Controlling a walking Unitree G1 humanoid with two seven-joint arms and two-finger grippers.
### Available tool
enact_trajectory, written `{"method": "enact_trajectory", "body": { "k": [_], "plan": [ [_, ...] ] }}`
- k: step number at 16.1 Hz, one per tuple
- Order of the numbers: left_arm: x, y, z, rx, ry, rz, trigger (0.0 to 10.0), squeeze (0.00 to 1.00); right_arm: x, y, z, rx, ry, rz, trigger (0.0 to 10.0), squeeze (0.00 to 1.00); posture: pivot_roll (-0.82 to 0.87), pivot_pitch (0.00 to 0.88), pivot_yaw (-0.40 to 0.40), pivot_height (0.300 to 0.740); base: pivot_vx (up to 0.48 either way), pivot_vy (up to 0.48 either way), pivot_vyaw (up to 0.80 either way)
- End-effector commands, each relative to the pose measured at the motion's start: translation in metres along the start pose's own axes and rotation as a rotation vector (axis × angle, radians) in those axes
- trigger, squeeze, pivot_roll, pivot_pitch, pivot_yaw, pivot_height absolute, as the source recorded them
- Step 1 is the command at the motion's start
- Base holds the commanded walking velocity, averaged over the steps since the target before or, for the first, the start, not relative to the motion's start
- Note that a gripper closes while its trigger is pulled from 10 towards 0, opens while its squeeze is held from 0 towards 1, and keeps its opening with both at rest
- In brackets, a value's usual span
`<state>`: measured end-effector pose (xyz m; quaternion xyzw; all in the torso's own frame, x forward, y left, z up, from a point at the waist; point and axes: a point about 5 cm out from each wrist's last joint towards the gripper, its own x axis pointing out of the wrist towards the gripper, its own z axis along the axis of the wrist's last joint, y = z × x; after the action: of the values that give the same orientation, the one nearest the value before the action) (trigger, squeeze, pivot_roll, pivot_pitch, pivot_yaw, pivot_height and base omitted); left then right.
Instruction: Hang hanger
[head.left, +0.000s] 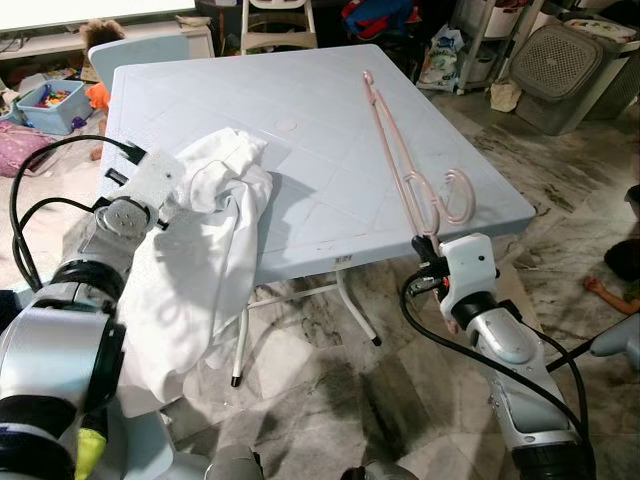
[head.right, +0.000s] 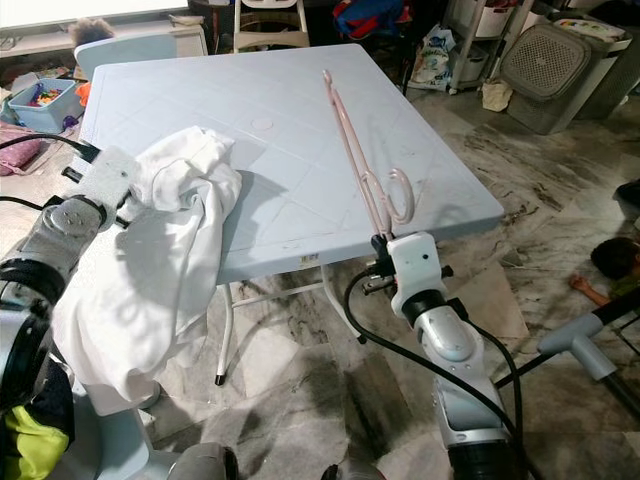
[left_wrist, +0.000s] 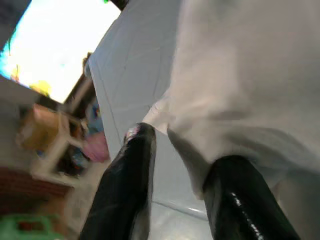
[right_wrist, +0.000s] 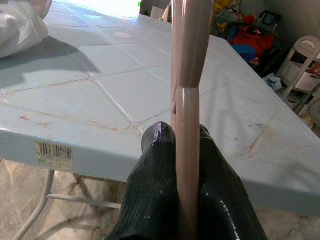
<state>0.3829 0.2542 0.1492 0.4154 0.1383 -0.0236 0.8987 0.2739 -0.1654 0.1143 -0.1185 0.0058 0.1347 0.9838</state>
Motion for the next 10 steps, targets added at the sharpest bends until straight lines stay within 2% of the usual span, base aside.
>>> {"method": "enact_trajectory", "body": {
  "k": [1,2,3,4,5,6,7,8,10],
  "plan": [
    [-0.001,0.005,0.003,0.112,-0.038,-0.02,10.0,1.0,0.003,-0.001,0.003,-0.002,-0.015,-0.006,10.0,0.0,-0.07,0.0,-0.025,0.74,0.0,0.0,0.0],
    [-0.004,0.014,0.009,0.453,-0.114,0.042,10.0,1.0,0.004,-0.002,0.001,-0.001,-0.013,-0.007,10.0,0.0,-0.06,0.0,-0.026,0.74,0.0,0.0,0.0],
    [-0.005,0.024,0.014,0.468,-0.161,0.096,10.0,1.0,0.005,-0.002,0.001,0.0,-0.013,-0.008,10.0,0.0,-0.06,0.0,-0.026,0.74,0.0,0.0,0.0],
    [-0.006,0.035,0.021,0.215,-0.193,0.149,10.0,1.0,0.006,0.0,0.002,0.001,-0.016,-0.007,10.0,0.0,-0.06,0.0,-0.026,0.74,0.0,0.0,0.0],
    [-0.006,0.039,0.021,-0.026,-0.188,0.165,10.0,1.0,0.006,0.0,0.002,0.003,-0.017,-0.006,10.0,0.0,-0.06,0.0,-0.026,0.74,0.0,0.0,0.0],
    [-0.007,0.042,0.024,-0.152,-0.221,0.151,10.0,1.0,0.007,0.001,0.002,0.005,-0.018,-0.005,10.0,0.0,-0.05,0.0,-0.026,0.74,0.0,0.0,0.0],
    [-0.008,0.043,0.026,-0.187,-0.252,0.15,10.0,1.0,0.007,0.002,0.001,0.006,-0.018,-0.004,10.0,0.0,-0.05,0.0,-0.026,0.74,0.0,0.0,0.0],
    [-0.009,0.042,0.026,-0.26,-0.266,0.153,10.0,1.0,0.007,0.002,0.001,0.006,-0.018,-0.004,10.0,0.0,-0.04,0.0,-0.03,0.74,0.0,0.0,0.0],
    [-0.011,0.039,0.019,-0.346,-0.271,0.174,10.0,1.0,0.007,0.002,0.0,0.006,-0.018,-0.003,10.0,0.0,-0.04,0.0,-0.03,0.74,0.0,0.0,0.0]
  ]
}}
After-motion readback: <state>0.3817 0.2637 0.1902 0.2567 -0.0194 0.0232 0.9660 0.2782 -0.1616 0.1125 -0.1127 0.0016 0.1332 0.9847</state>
